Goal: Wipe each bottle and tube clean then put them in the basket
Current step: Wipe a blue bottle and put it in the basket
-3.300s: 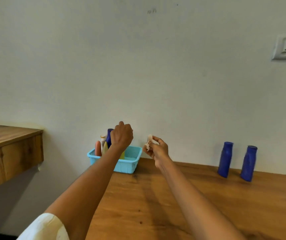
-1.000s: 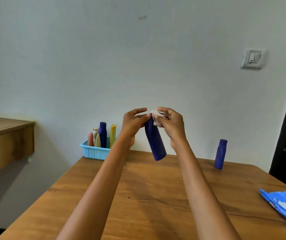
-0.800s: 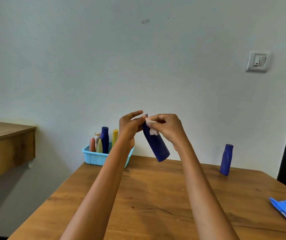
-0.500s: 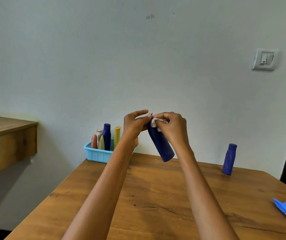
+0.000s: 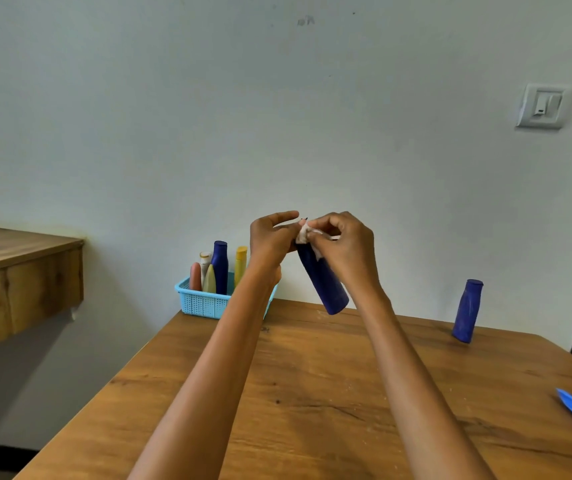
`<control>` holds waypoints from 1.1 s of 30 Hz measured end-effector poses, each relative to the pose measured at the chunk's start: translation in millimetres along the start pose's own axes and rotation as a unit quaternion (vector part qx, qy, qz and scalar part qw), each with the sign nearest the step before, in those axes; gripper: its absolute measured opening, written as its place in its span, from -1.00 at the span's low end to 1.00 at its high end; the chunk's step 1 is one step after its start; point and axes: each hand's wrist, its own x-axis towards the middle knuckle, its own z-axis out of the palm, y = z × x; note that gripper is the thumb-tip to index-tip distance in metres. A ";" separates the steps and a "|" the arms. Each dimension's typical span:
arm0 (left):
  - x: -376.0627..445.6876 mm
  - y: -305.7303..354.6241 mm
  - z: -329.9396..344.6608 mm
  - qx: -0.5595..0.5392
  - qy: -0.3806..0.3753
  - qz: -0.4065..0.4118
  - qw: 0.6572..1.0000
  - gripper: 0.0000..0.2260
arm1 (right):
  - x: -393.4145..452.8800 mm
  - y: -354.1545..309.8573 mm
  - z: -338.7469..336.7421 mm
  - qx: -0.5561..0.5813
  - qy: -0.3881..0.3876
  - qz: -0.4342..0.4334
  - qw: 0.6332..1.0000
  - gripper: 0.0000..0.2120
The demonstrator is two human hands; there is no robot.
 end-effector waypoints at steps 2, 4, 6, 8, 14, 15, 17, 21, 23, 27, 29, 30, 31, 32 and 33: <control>2.4 -1.9 -4.4 0.015 0.015 0.002 1.000 -0.75 | -0.6 -2.4 -2.6 -0.007 -0.086 0.040 0.995 -0.94; 3.2 -3.9 -8.7 0.020 0.019 -0.006 1.000 -0.74 | -0.6 0.3 -6.0 -0.047 -0.148 0.080 0.985 -0.92; 3.0 -5.5 -9.8 0.016 0.014 -0.013 1.000 -0.74 | -1.5 4.7 -8.2 -0.060 -0.142 0.108 0.982 -0.92; 2.4 -5.7 -8.8 0.017 0.005 -0.013 1.000 -0.74 | -2.6 8.5 -7.4 -0.038 -0.089 0.115 0.989 -0.94; 0.8 -2.7 -3.5 0.021 0.012 -0.006 1.000 -0.77 | -5.4 1.9 -3.4 -0.012 -0.101 0.032 0.994 -0.95; 1.1 -3.5 -4.7 0.017 0.016 -0.011 1.000 -0.76 | -5.6 -0.2 -6.2 -0.021 -0.145 0.051 0.988 -0.91; 0.8 -4.8 -8.4 -0.002 0.013 -0.019 1.000 -0.74 | -5.4 0.3 -11.9 -0.031 -0.228 0.112 0.967 -0.93; 0.1 -6.0 -11.5 0.001 0.003 -0.013 1.000 -0.74 | -6.1 16.6 -15.4 -0.048 -0.176 0.173 0.968 -0.93; -0.4 -4.6 -11.0 -0.008 -0.001 -0.018 1.000 -0.76 | -6.0 19.9 -11.8 -0.034 -0.091 0.158 0.983 -0.93; -1.0 -4.0 -5.8 -0.021 -0.005 -0.018 1.000 -0.77 | -3.3 12.8 -5.7 0.000 -0.039 0.073 0.997 -0.94; 0.0 -5.0 -7.3 -0.022 0.005 -0.018 1.000 -0.77 | -3.6 8.0 -7.1 -0.003 -0.108 0.079 0.991 -0.98; 0.6 -5.8 -8.9 -0.025 0.011 -0.021 0.999 -0.77 | -3.8 8.0 -9.9 -0.006 -0.149 0.102 0.984 -0.97; 1.1 -6.4 -10.7 -0.029 0.016 -0.023 0.999 -0.76 | -3.9 9.5 -13.4 -0.010 -0.181 0.127 0.975 -0.97; 1.7 -7.0 -12.4 -0.030 0.019 -0.024 0.999 -0.75 | -3.9 13.0 -16.8 -0.016 -0.198 0.152 0.968 -0.98; 2.2 -7.7 -13.3 -0.029 0.021 -0.024 0.999 -0.75 | -4.2 17.1 -19.7 -0.018 -0.200 0.174 0.964 -0.97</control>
